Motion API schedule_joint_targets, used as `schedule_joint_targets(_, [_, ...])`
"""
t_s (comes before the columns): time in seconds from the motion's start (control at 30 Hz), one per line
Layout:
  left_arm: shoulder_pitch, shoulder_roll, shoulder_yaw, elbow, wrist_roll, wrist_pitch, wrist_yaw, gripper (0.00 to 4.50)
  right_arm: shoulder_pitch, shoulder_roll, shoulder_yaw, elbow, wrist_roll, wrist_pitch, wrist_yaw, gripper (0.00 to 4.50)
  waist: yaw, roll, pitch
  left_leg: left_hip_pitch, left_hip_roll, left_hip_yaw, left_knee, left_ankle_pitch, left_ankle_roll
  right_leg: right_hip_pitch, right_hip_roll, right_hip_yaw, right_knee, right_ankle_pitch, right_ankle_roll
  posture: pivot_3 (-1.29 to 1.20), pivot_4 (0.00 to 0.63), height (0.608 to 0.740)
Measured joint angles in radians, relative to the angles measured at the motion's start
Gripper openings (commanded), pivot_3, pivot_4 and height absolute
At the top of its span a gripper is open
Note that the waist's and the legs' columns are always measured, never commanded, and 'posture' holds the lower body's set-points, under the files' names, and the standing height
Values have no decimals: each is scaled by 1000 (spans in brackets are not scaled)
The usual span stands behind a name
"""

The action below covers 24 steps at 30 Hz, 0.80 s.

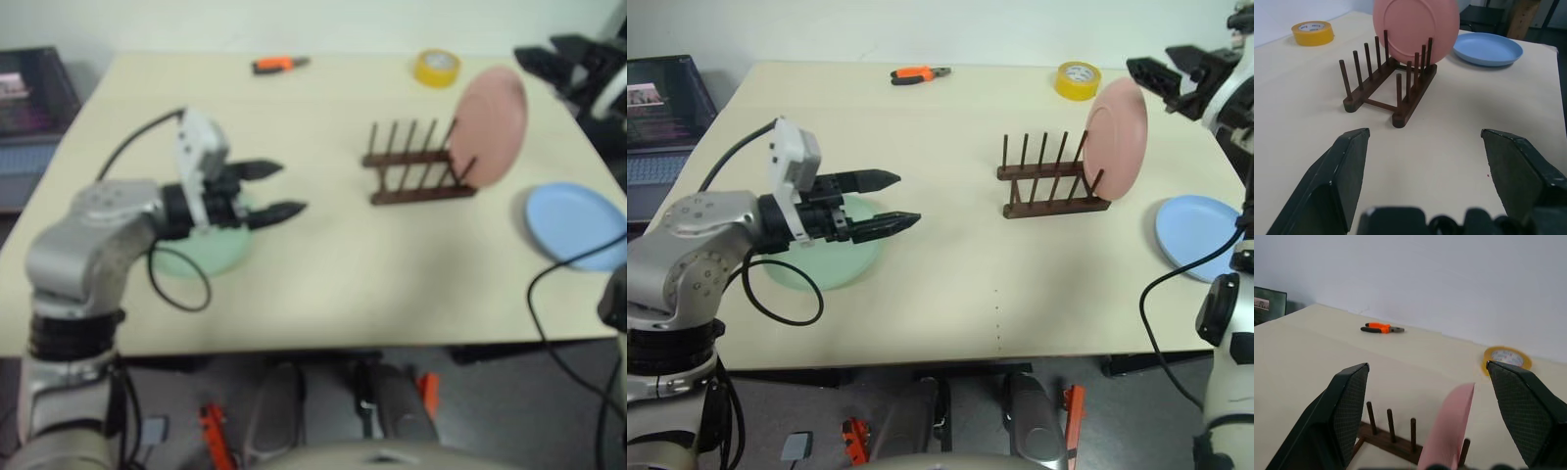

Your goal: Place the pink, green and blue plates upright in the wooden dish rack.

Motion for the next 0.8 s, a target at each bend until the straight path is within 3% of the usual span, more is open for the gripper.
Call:
schedule_joint_targets(0.1, [0, 59, 34, 31, 10, -11, -7, 4028, -7, -29, -2, -91, 14, 28, 6, 4181, -1, 0, 0, 0, 1, 0, 0, 0, 0, -1, 0, 0, 0, -1, -1, 0, 150, 740])
schedule_joint_targets(0.23, [28, 208, 137, 136, 62, -18, 7, 4028, 34, -11, 5, -390, 146, 142, 78, 4181, -11, 0, 0, 0, 6, 1, -2, 0, -1, -2, 1, 0, 1, -1, -2, 0, 150, 740])
schedule_joint_targets(0.33, [85, 298, 187, 254, 150, -22, 51, 4028, 109, 100, 50, -574, 232, 216, 65, 4181, -18, 0, -1, 3, 11, 1, -3, -1, -2, 0, 2, -2, 1, -2, -3, 0, 150, 740])
schedule_joint_targets(0.57, [156, 277, 192, 409, 210, -4, 126, 4028, 204, 334, 222, -687, 256, 282, -70, 4181, -6, 0, -1, 1, 13, 3, -3, -1, -3, -3, 1, -4, 1, -2, -6, 0, 150, 740])
schedule_joint_targets(0.8, [226, 150, 178, 483, 246, -42, 194, 4028, 242, 413, 273, -748, 274, 334, -144, 4181, 11, -4, -3, -3, 12, 3, -4, -3, -5, -6, -1, -4, 1, -1, -4, 0, 150, 740])
